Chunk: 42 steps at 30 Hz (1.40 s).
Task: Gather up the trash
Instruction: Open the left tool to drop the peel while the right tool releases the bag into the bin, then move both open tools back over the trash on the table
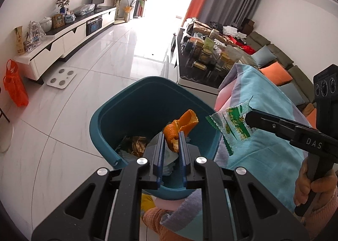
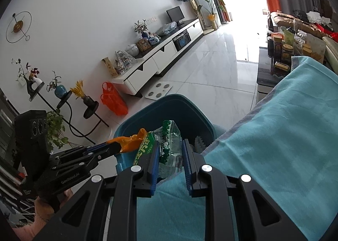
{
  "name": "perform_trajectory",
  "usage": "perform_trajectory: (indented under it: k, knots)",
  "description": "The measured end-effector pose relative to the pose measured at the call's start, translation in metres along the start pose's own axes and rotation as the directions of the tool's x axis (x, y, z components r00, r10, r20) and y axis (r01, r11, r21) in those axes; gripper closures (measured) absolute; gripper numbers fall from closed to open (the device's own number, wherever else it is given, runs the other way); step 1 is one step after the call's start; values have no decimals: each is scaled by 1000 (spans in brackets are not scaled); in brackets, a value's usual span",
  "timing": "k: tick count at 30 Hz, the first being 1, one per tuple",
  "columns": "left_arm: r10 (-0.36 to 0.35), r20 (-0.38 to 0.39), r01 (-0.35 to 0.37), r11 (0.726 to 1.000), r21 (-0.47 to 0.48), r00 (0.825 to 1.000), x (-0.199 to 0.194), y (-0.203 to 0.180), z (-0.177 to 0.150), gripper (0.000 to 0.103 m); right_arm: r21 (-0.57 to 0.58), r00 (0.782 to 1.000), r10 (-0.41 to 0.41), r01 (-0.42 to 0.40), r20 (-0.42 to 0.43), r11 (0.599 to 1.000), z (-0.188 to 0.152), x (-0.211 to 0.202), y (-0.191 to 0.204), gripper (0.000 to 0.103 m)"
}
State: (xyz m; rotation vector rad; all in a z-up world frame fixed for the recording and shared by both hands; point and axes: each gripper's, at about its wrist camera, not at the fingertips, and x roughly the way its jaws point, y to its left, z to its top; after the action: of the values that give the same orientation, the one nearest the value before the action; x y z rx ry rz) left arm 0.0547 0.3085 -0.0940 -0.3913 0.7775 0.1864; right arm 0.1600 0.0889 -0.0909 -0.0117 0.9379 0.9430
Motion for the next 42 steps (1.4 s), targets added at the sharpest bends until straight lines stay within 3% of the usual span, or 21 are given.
perform_trajectory:
  k: [18, 21, 24, 33, 38, 42]
  knots:
    - [63, -32, -64, 998, -16, 997, 36, 0, 1, 89, -11, 996, -36, 35, -81, 999, 9, 40, 13, 81]
    - [66, -36, -67, 998, -19, 997, 42, 0, 1, 86, -8, 996, -34, 33, -84, 999, 9, 40, 14, 73]
    - [64, -32, -64, 998, -25, 997, 46, 0, 1, 86, -1, 996, -31, 31, -82, 1000, 9, 40, 13, 73]
    - [45, 18, -45, 999, -19, 999, 28, -1, 1, 71, 15, 998, -9, 10, -57, 1000, 6, 25, 7, 73]
    - [3, 72, -5, 1000, 19, 997, 5, -16, 0, 58, 13, 1000, 1, -1, -6, 1000, -1, -7, 1, 72]
    - [-51, 101, 44, 996, 74, 994, -10, -38, -1, 50, 7, 999, -13, 12, 51, 1000, -11, -43, -8, 66]
